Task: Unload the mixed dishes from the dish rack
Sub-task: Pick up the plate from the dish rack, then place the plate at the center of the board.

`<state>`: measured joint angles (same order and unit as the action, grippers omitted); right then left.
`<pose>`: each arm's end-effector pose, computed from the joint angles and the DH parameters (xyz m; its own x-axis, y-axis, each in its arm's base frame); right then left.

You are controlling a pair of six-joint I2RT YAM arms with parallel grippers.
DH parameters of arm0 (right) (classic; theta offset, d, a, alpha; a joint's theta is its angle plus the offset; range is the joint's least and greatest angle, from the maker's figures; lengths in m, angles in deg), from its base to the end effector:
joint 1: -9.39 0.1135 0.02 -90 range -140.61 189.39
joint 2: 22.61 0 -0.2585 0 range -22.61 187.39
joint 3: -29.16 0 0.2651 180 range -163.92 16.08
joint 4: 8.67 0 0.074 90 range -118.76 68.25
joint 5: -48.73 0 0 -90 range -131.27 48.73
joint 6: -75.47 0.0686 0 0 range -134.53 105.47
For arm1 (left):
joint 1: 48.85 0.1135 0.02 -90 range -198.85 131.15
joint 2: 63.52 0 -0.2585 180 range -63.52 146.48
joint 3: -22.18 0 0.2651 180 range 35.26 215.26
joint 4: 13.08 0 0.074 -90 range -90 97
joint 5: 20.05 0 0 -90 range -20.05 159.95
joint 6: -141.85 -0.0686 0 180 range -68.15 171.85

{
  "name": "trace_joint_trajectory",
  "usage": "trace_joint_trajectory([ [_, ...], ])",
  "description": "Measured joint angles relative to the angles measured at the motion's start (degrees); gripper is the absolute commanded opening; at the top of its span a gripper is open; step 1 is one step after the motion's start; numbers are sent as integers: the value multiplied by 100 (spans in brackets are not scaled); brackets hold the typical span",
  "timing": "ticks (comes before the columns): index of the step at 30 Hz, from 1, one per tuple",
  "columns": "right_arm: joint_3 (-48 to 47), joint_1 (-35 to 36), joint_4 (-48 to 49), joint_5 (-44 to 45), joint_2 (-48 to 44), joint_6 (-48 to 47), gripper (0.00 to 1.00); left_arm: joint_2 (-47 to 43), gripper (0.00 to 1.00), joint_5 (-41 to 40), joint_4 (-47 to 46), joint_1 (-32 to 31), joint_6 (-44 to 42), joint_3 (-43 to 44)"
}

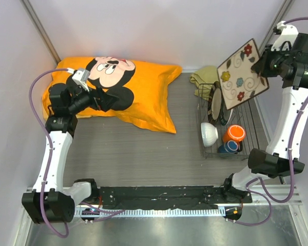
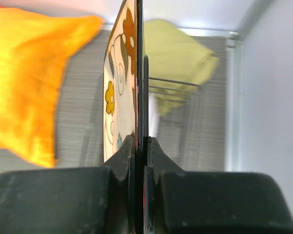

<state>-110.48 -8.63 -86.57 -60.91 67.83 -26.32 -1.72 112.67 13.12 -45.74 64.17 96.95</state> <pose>0.3084 -0.0761 0.5061 -0.4493 -0.0562 -0.8916 -0.0825 0.9964 -0.0212 0.2794 -0.0314 0.3723 -0.3555 -0.1763 -0.9179 0.5566 0.7491 -0.3594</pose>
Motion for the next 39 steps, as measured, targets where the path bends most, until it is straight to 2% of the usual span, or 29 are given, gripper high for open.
trace_joint_trajectory([
  [6,461,1014,348,-439,-120,374,1,461,100,595,-420,-186,846,146],
  [12,737,2164,671,-815,-114,673,1,975,98,793,-625,-713,1342,238],
  [17,750,2522,997,-1364,-114,977,1,1263,97,953,-754,-1185,1537,459],
  [23,1019,2645,1423,-1910,-114,1226,1,1499,97,1047,-951,-1419,1541,621],
  [29,1401,2953,1423,-2052,-116,1165,1,1635,97,1099,-750,-1460,813,1292],
  [39,1961,3646,1381,-2140,-120,1045,1,1978,95,1366,632,-1661,-1152,2549],
])
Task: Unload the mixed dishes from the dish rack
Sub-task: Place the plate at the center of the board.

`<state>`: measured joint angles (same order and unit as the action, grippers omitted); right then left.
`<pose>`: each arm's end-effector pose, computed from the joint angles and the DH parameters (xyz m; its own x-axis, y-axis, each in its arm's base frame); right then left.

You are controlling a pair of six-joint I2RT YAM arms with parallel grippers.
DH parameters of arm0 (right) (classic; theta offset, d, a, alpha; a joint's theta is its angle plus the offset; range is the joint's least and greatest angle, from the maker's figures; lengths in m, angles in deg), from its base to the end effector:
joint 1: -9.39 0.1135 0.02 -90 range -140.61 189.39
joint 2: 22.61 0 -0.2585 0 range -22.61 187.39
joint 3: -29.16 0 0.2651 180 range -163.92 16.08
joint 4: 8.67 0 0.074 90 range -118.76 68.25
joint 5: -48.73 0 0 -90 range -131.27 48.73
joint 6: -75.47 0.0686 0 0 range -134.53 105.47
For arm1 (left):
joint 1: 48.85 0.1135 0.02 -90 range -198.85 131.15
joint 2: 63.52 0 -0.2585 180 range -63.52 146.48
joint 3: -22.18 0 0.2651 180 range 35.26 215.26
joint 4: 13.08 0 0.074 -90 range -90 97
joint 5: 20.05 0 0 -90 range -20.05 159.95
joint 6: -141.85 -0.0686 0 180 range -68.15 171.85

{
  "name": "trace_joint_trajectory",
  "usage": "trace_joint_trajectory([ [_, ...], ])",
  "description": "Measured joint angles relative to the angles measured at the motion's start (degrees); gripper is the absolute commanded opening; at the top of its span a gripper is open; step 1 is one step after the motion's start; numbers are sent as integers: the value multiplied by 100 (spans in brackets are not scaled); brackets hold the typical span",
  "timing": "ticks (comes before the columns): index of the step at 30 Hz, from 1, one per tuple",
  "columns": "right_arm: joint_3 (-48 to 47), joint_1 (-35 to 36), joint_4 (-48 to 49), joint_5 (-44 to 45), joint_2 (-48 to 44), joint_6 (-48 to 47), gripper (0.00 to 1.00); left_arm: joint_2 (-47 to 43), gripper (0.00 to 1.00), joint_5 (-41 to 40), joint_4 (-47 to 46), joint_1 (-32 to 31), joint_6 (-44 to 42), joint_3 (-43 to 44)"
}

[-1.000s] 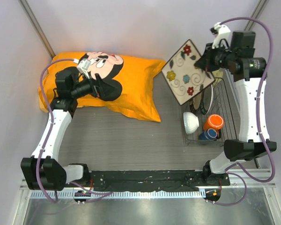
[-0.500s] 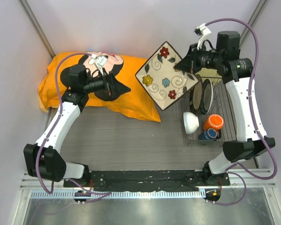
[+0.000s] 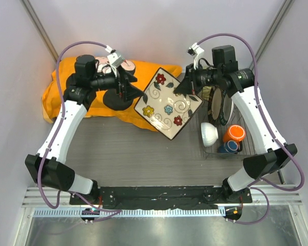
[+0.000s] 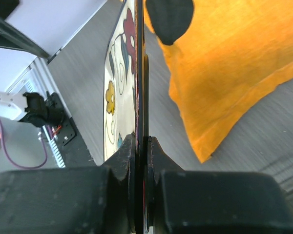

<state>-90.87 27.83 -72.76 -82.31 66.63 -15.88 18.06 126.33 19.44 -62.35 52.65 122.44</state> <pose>0.3172 0.1532 0.4386 -0.5028 -0.1864 -0.8441 -0.7712 0.5377 0.3407 0.3192 -0.1354 0.4273 -0.2454 0.0510 -0.9681 0.9121 0.3504 -0.2127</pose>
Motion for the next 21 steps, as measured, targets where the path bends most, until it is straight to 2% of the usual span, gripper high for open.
trace_joint_trajectory([
  [8,46,348,61,-205,-52,24,1,527,94,22,1226,-304,-1200,101],
  [12,136,474,85,-197,-92,15,1,721,89,199,1696,-431,-1464,245],
  [13,164,487,96,-216,-92,17,1,754,84,240,1777,-459,-1491,293],
  [21,271,627,166,-323,-133,15,1,968,62,914,2044,-592,-1412,560],
])
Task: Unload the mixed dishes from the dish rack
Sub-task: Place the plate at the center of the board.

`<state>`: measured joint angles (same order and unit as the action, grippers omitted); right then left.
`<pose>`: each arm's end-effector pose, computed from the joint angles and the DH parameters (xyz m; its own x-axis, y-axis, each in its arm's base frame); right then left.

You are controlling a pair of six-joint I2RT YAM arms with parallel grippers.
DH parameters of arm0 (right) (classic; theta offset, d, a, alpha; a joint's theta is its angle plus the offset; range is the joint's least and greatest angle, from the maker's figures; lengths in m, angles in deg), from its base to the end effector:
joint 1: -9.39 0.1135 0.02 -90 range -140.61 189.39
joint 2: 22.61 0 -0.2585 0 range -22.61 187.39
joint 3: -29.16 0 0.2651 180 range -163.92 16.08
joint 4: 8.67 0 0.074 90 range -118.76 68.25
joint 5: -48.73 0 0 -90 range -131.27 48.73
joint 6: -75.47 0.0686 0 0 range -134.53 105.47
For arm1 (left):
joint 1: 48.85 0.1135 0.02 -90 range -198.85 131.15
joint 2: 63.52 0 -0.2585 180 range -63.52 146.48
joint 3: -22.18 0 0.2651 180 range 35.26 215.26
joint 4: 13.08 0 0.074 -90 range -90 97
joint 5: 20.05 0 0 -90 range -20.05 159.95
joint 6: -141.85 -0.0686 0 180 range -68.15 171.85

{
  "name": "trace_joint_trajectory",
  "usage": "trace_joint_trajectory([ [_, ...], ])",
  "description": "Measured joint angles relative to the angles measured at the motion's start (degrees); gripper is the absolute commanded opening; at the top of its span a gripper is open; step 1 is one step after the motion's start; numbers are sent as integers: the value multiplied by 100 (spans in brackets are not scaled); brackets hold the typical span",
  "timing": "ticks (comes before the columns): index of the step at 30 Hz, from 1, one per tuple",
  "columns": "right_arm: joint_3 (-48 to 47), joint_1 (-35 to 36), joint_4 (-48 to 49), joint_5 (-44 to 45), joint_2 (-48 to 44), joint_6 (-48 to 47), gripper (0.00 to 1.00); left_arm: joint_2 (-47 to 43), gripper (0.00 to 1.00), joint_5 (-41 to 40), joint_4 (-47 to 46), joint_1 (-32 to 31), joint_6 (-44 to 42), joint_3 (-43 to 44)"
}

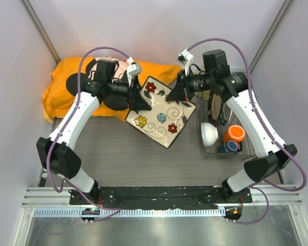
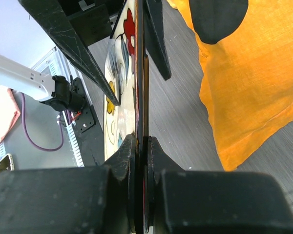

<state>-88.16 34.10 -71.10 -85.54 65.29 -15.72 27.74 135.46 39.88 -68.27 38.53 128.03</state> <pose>0.2931 0.1876 0.4350 -0.4775 -0.2361 -0.8463 -0.8412 0.4010 0.3628 0.3212 -0.1794 0.3751 -0.3829 0.2363 -0.8931 0.9238 0.1020 -0.3691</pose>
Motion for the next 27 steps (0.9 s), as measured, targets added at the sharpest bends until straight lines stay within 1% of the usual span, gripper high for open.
trace_joint_trajectory([
  [1,0,7,0,0,-4,-2,1,11,55,81,24,-2,28,0],
  [3,0,9,2,0,-17,-2,1,31,49,221,57,-7,105,0],
  [5,0,9,7,4,-20,-15,1,31,42,319,103,-9,120,0],
  [6,0,9,7,7,-20,-17,1,31,35,358,118,-11,138,0],
  [8,0,9,7,17,-20,-22,1,31,26,459,162,-17,175,0],
  [9,0,9,9,9,-20,-44,1,31,12,483,179,-22,195,0],
  [10,0,9,9,-9,-20,-90,1,31,4,557,212,-20,269,-4],
  [11,0,9,17,-35,-20,-146,1,31,0,610,238,-11,385,-24],
  [13,0,17,7,-109,-24,-330,1,33,0,734,304,15,614,-76],
  [15,0,31,-37,-114,-24,-337,5,33,0,807,280,28,739,-140],
  [16,2,33,-52,-118,-24,-330,9,33,0,828,216,28,802,-177],
  [18,2,31,-87,-109,-24,-321,15,31,0,872,37,17,931,-260],
  [19,2,28,-103,-94,-24,-323,25,17,0,876,-107,13,1058,-337],
  [20,15,24,-118,-81,-24,-304,30,-9,0,874,-264,9,1182,-426],
  [22,46,24,-98,-50,-24,-192,36,-116,0,791,-627,-4,1397,-662],
  [23,59,22,-15,-44,-24,-149,44,-208,0,645,-828,-26,1558,-835],
  [25,74,20,94,-42,-39,-83,54,-310,0,487,-1082,-46,1773,-1045],
  [26,81,20,140,-37,-52,-85,62,-345,0,382,-1143,-50,1864,-1099],
  [27,90,22,184,-31,-74,-72,66,-363,0,317,-1193,-59,1910,-1130],
])
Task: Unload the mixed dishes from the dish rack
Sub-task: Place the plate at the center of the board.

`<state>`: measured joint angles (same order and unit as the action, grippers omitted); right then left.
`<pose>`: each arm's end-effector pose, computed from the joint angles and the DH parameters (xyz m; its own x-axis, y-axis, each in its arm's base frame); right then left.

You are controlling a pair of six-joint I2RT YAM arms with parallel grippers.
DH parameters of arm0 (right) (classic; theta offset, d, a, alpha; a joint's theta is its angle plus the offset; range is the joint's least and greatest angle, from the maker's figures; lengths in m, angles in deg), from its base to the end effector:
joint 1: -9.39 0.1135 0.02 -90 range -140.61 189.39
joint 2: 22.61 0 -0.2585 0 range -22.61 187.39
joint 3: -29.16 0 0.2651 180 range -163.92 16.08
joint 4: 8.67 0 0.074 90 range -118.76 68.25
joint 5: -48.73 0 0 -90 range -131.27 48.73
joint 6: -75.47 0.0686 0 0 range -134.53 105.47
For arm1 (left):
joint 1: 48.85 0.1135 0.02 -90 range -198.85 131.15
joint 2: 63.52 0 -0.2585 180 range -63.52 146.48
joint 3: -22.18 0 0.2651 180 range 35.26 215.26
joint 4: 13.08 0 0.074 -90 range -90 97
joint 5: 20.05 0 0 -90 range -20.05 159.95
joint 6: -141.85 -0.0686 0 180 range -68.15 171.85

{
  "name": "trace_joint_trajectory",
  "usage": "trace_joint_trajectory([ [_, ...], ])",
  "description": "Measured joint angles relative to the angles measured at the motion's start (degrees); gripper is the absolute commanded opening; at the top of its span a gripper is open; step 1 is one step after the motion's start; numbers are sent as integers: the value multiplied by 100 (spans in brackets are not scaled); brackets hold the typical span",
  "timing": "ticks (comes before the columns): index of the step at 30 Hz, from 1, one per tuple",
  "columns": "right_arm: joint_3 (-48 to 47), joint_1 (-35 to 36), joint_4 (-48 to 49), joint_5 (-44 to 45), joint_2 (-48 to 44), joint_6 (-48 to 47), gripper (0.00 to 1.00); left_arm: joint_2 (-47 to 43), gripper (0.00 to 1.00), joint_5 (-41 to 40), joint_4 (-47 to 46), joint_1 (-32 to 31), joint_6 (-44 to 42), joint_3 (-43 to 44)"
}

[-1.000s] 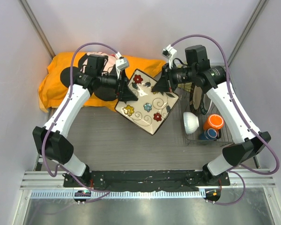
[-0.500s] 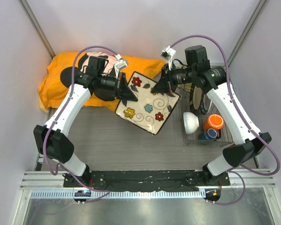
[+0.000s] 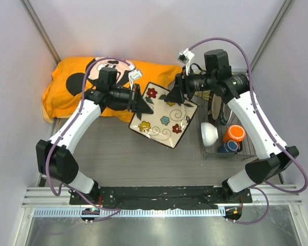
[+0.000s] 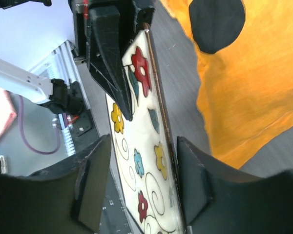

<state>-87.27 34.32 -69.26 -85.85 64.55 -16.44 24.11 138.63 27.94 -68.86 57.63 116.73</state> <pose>0.2911 0.1884 0.4374 -0.4430 -0.2321 -0.8660 -0.8592 0.3856 0.3362 0.3111 -0.1813 0.3482 -0.6096 0.1830 -0.7713 0.7919 0.0966 -0.6030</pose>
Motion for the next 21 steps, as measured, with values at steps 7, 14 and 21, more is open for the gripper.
trace_joint_trajectory([
  [7,11,0,247,223,-164,-55,84,-17,0,-385,-144,114,199,-63],
  [14,-31,11,214,623,-396,-79,86,-31,0,-782,118,640,175,-243],
  [21,-101,9,195,1113,-518,-109,85,-44,0,-951,1547,1650,-1099,-424],
])
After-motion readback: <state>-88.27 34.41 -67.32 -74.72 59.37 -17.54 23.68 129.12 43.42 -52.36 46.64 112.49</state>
